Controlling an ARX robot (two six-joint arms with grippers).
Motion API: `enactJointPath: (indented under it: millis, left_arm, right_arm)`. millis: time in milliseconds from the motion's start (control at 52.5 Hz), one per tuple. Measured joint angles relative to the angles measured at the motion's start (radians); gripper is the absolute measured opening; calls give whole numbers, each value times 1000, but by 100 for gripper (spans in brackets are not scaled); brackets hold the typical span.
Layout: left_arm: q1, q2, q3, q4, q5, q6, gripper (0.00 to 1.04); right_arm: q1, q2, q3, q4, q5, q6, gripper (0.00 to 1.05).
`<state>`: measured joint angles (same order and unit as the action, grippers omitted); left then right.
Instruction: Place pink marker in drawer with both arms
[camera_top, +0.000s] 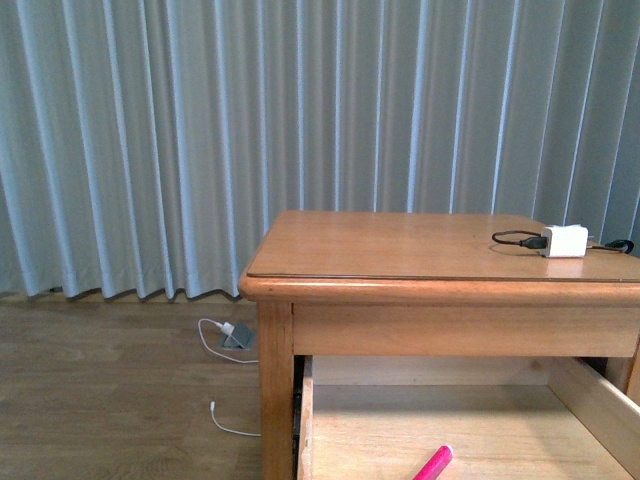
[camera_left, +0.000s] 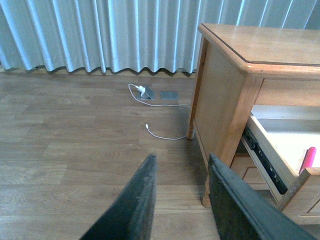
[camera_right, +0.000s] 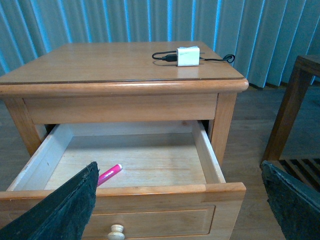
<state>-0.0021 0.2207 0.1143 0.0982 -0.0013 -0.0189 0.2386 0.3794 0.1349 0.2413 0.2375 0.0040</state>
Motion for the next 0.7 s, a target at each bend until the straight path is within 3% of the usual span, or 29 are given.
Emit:
enactJointPath:
  millis: [152,705]
  left_arm:
    - [0,-132,-29,-105,1,7,4]
    - [0,-215,-91,-102,1,13,4]
  right_arm:
    - [0,0,0,0,0,0,96]
    - [-1,0,0,0,0,0,96]
